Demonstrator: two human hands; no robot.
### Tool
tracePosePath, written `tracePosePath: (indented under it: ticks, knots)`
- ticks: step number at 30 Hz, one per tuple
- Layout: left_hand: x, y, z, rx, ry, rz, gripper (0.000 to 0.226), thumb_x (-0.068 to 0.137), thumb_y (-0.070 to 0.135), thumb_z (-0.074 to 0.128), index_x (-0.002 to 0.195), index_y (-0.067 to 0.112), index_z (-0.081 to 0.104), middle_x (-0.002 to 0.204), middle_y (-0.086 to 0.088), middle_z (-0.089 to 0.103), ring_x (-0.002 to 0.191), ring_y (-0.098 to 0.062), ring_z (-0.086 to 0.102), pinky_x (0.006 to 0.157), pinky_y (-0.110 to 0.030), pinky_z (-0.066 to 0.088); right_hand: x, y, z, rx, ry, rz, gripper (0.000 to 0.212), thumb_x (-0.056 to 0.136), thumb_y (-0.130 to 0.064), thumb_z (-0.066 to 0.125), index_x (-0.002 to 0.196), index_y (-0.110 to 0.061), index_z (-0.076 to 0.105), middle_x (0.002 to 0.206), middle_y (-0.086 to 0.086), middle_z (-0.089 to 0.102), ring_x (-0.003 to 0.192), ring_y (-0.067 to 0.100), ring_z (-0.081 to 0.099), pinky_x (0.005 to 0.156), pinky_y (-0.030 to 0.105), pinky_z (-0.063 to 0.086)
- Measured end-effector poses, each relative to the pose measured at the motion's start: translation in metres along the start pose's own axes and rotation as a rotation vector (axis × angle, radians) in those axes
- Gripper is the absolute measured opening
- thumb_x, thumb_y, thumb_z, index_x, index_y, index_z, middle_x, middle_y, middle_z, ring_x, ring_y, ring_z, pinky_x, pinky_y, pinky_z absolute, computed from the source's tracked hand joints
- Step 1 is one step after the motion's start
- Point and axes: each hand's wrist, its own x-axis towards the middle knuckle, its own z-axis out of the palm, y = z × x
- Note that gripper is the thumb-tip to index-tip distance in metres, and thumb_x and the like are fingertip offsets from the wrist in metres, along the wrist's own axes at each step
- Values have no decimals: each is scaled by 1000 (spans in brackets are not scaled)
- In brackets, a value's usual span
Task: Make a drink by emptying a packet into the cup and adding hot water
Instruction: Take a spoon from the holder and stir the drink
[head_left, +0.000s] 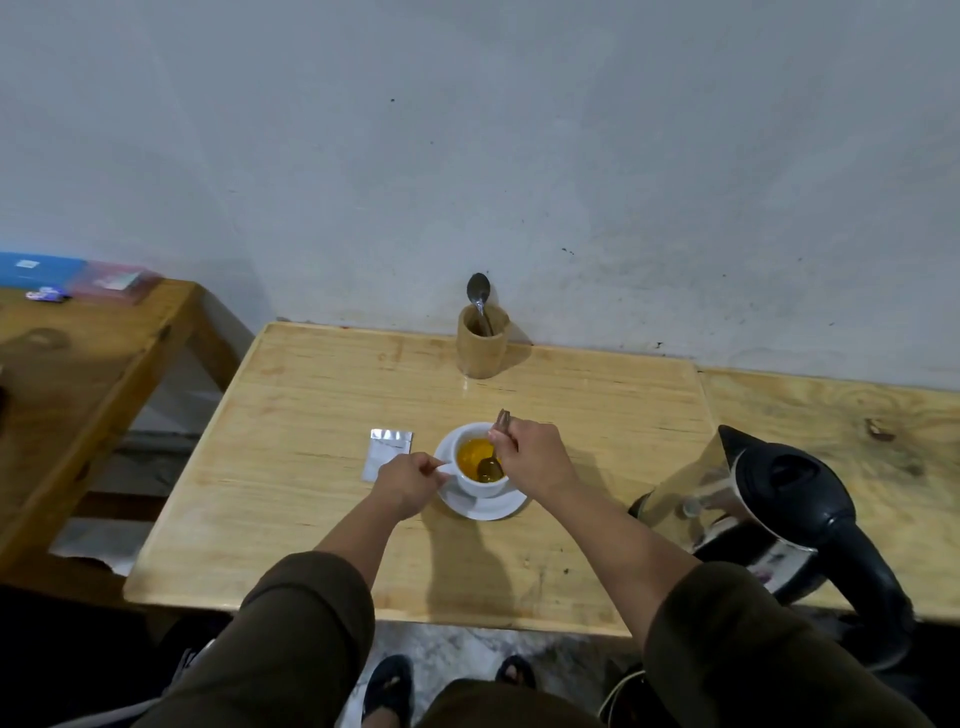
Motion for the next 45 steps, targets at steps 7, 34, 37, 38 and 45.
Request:
tracePosePath:
  ticks: [7, 34, 37, 38, 45]
  knots:
    - [-2, -1, 0, -52, 9, -10, 38, 94, 33, 53, 127, 15, 59, 126, -8, 64, 115, -25, 59, 92, -30, 48, -1, 2, 5, -30, 48, -29, 29, 97, -20, 44, 107, -10, 69, 106, 13, 72, 97, 29, 64, 85, 32, 47]
    - [3, -3, -4, -114, -24, -39, 41, 91, 31, 58, 128, 12, 58, 129, -8, 62, 120, -25, 56, 100, -33, 47, 1, -9, 0, 36, -55, 4, 30, 96, -23, 48, 92, 3, 64, 95, 21, 68, 91, 33, 61, 68, 26, 33]
    - [3, -4, -4, -114, -18, -36, 40, 91, 30, 59, 127, 12, 59, 127, -9, 63, 119, -26, 57, 99, -33, 47, 5, -6, -1, -21, -26, -2, 28, 97, -22, 46, 96, 0, 63, 98, 19, 66, 94, 32, 60, 73, 30, 38]
    - [3, -4, -3, -118, -15, -35, 39, 91, 29, 59, 126, 11, 59, 126, -9, 64, 118, -25, 57, 98, -33, 47, 6, -6, 0, -38, -21, -13, 27, 97, -20, 45, 99, -2, 64, 100, 17, 67, 96, 31, 60, 77, 32, 42]
    - [3, -3, -4, -115, -19, -38, 39, 90, 30, 59, 125, 11, 59, 126, -8, 64, 119, -25, 57, 97, -32, 47, 8, -7, 2, 38, -61, -24, 25, 95, -19, 50, 102, -8, 71, 107, 10, 73, 100, 26, 65, 88, 30, 47]
